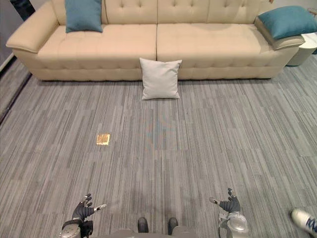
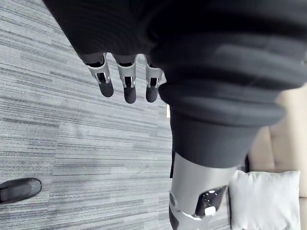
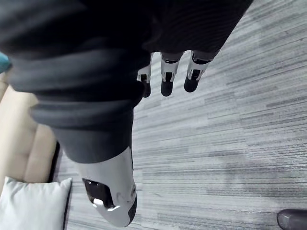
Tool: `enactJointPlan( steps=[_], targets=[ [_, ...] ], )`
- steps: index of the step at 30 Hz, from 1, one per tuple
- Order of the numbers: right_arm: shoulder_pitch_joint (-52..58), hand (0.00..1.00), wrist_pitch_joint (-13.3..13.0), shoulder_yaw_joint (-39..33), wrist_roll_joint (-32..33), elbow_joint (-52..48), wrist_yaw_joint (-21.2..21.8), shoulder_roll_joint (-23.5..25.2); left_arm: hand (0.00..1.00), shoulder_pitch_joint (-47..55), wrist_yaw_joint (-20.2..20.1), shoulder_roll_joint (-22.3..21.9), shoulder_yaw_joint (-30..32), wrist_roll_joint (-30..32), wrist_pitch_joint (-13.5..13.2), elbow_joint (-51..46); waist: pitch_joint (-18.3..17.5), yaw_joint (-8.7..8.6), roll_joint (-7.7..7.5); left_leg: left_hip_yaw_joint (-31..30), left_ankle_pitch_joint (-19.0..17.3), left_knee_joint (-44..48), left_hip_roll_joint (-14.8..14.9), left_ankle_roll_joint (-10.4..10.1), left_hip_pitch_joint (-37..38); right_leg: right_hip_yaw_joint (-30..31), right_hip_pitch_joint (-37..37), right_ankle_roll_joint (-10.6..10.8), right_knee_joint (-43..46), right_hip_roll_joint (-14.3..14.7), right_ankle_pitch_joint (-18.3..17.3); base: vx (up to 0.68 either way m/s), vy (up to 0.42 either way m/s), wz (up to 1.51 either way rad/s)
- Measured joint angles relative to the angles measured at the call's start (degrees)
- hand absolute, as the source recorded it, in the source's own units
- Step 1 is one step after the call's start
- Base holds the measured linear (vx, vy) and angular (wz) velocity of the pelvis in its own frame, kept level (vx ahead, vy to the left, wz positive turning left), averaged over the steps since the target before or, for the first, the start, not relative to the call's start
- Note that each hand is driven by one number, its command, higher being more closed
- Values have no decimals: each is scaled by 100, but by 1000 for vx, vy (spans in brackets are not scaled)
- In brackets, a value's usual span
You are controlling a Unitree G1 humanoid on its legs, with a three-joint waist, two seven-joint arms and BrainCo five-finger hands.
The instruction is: Pick up cushions and gather them together orderly.
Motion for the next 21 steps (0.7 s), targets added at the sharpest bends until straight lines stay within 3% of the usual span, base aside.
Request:
enactJointPlan(
  steps=[1, 2, 4, 5, 6, 7, 9, 10, 13, 14, 15, 16, 18, 19, 20, 21],
  targets=[
    [-36, 0, 0, -5, 5, -39, -18, -12, 0, 12, 4, -21, 9, -1, 2, -74, 50, 5, 72, 45, -223, 254, 39, 28, -142, 32, -176, 115, 286, -8, -153, 33, 124, -34],
    [-51, 0, 3, -2, 23, -48, -19, -14, 0, 7, 6, -31, 8, -5, 4, -147, 117, 15, 128, 89, -486, 531, 61, 79, -242, 30, -511, 387, 1012, -49, -441, 45, 138, -33],
    [-51, 0, 6, 7, 128, -49, -17, 23, 0, 2, 16, -18, 9, -15, 5, -218, 204, 28, 137, 115, -657, 625, 42, 124, -166, -67, -1024, 587, 2185, -140, -639, 96, 143, -18],
    [-28, 0, 9, 22, 177, -55, -18, 68, 0, -22, 40, 19, -9, -42, 6, -228, 314, -14, 84, 52, -749, 633, -39, 199, 8, -271, -1483, 557, 3285, -281, -743, 145, 130, 8],
    [3, 0, 15, 28, 184, -55, -18, 90, 0, -20, 57, 48, -13, -64, 6, -235, 358, -38, 51, 28, -802, 644, -67, 224, 111, -328, -1606, 547, 3584, -339, -826, 218, 104, 22],
    [64, 0, 17, 43, 190, -55, -20, 102, 0, -43, 114, 87, -24, -75, 12, -236, 412, -51, 25, -30, -892, 660, -79, 265, 302, -447, -1755, 444, 3677, -362, -936, 278, 86, 23],
    [78, 0, 18, 69, 236, -67, -24, 83, 0, -116, 133, 137, -23, -95, 18, -235, 482, -108, 42, -177, -961, 557, -78, 269, 568, -648, -2024, 444, 3336, -323, -1004, 346, 67, 38],
    [69, 0, 18, 85, 238, -143, -24, 58, 0, -256, 145, 145, -25, -106, 17, -233, 596, -185, 89, -343, -962, 398, -39, 267, 790, -662, -2182, 378, 2874, -257, -938, 449, 15, 80],
    [82, 0, 10, 81, 240, -339, -32, -4, 0, -503, 149, 133, -91, -106, 3, -227, 755, -356, 115, -761, -932, -120, 26, 82, 1362, -784, -2516, 278, 1505, -212, -153, 544, -48, 88],
    [181, 0, 9, 83, 234, -492, -35, -1, 0, -534, 152, 133, -113, -98, 0, -188, 721, -377, -4, -909, -1054, -161, 33, -143, 1664, -747, -2673, 110, 1251, -263, 315, 773, -154, 86],
    [236, 0, 2, 85, 233, -510, -34, 0, 0, -513, 153, 127, -113, -97, 1, -170, 719, -387, -6, -985, -1124, -92, 57, -268, 1763, -745, -2721, -29, 1373, -272, 651, 669, -164, 76],
    [194, 0, 6, 65, 231, -503, -30, -39, 0, -499, 148, 51, -106, -93, 4, -128, 699, -407, 104, -1085, -1184, 215, 222, -396, 1767, -824, -2790, -308, 1884, -271, 888, 664, -176, 41],
    [48, 0, 4, 61, 220, -591, -14, 31, 0, -519, 137, 24, -98, -93, 4, -91, 700, -369, 168, -956, -634, 1111, 333, -1067, 1403, -928, -2746, -408, 2260, -272, 372, 681, -207, 20],
    [36, 0, 2, 97, 221, -695, -10, 61, 0, -482, 134, -68, -36, -93, 11, -28, 729, -368, 211, -760, 111, 2126, 468, -1024, 1059, -935, -2357, -460, 2188, -177, 113, 721, -237, 4],
    [38, 0, -7, 147, 228, -729, -12, 62, 0, -442, 131, -122, -3, -93, 10, -27, 757, -364, 246, -685, 610, 2816, 615, -1013, 859, -930, -2052, -471, 2029, -122, 34, 982, -288, -17],
    [26, 0, -14, 252, 241, -776, -20, 131, 0, -364, 107, -158, 0, -95, -3, -43, 789, -305, 257, -416, 352, 4297, 1034, -679, 350, -875, -1329, -587, 1689, 98, -69, 551, -133, -24]
  ],
)
